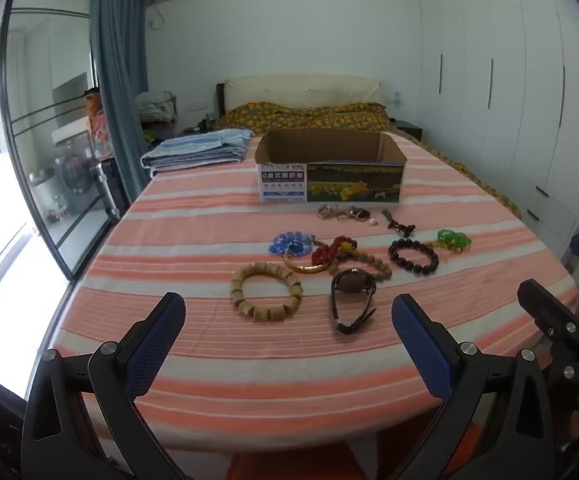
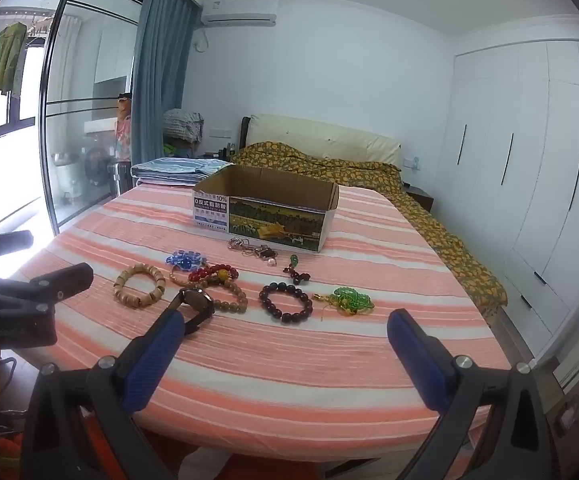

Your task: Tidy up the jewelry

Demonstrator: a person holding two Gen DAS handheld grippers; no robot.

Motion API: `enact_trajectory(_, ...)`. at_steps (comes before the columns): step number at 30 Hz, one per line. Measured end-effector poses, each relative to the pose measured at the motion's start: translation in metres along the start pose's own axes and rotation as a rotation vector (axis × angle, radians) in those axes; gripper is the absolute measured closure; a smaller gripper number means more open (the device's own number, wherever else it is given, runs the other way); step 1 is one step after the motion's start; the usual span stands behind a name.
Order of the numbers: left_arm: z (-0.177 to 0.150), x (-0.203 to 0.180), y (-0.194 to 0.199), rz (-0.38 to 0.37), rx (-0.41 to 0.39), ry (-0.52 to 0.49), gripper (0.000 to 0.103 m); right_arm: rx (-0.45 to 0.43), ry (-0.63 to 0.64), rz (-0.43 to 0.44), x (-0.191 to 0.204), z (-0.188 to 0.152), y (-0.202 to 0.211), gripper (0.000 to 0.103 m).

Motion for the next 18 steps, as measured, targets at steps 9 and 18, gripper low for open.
enact_trajectory(9, 0.0024, 0.0005, 0.0098, -0.002, -0.024, -0.001, 0.000, -0.020, 0.002, -0.007, 0.0042, 0.0005, 0.0001, 0.000)
enact_trajectory(18, 0.0054, -0.0065, 0.0044, -0.008, -0.023, -0.020, 0.000, -0.036, 0.002, -0.018, 0.0039, 0.0031, 0.0031, 0.000)
Point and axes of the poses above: each gripper's, at about its wrist camera, not at the fingertips, and y roughly against the way its jaws point, x to its left, z to its top, the point moved 10 cm from there along -y, roughly the way its jaws point, and after that the axes turned 1 degree about -z, right-handed, at the moved point
